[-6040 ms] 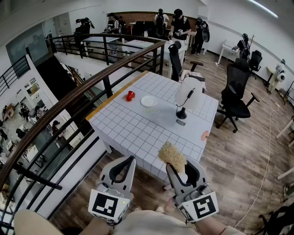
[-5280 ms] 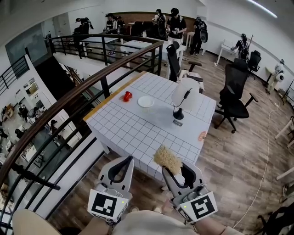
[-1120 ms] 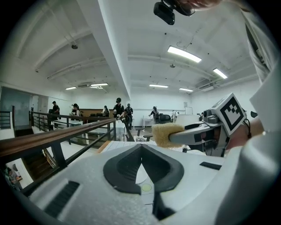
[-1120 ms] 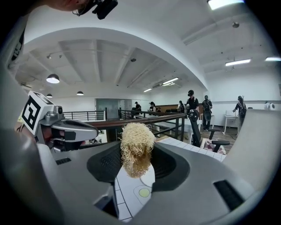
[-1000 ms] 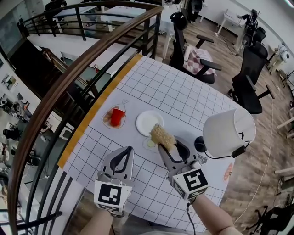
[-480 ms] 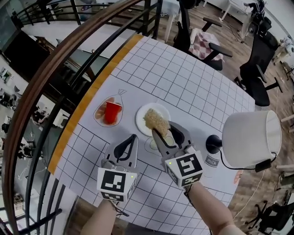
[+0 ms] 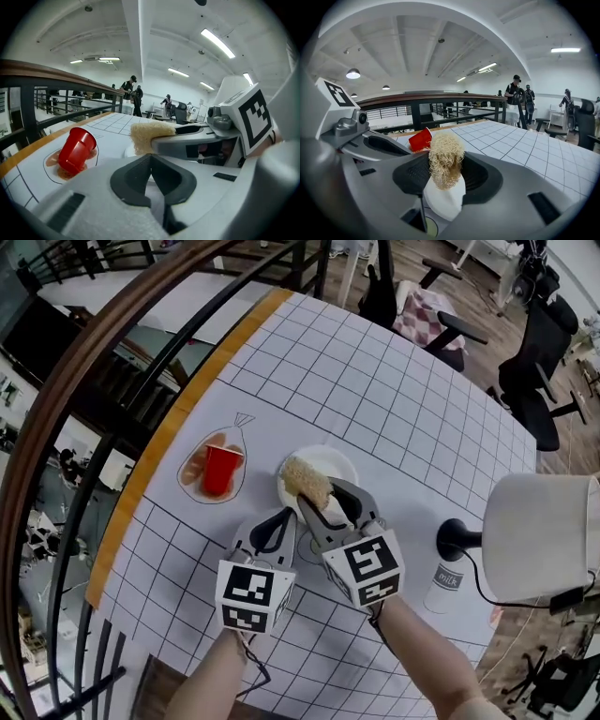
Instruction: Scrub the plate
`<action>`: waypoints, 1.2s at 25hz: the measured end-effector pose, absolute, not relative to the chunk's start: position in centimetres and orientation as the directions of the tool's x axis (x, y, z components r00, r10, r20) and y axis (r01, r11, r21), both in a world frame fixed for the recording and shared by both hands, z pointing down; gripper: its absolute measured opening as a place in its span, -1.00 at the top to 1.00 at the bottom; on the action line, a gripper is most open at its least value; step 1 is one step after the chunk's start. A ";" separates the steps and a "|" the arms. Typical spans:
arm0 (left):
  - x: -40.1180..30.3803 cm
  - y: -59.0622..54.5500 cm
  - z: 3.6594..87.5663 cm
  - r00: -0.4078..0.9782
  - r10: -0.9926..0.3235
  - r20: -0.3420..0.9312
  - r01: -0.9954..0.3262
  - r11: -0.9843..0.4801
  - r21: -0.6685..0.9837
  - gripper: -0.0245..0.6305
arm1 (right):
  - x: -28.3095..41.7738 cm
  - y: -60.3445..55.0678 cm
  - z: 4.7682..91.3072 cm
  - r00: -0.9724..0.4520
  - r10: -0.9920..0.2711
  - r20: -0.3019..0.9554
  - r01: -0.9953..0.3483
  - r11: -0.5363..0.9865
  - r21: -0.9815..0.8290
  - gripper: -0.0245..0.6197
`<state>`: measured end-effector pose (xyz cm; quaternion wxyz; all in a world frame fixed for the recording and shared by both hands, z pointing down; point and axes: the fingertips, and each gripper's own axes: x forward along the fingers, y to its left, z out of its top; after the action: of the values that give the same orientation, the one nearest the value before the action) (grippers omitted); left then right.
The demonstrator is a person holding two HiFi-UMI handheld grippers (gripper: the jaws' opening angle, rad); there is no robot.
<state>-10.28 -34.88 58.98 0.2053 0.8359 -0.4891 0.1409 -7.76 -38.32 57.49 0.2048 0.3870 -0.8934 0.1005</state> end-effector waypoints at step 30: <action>-8.7 -35.4 64.9 0.412 -0.593 0.692 -0.869 -0.484 0.102 0.88 | -0.2 -42.0 60.4 -0.436 -0.740 0.513 -0.848 0.528 0.041 0.38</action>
<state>-8.72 -35.37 64.92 0.2306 0.8079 -0.4524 0.2992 -0.21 -41.99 60.44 0.2424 0.4727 -0.8398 0.1120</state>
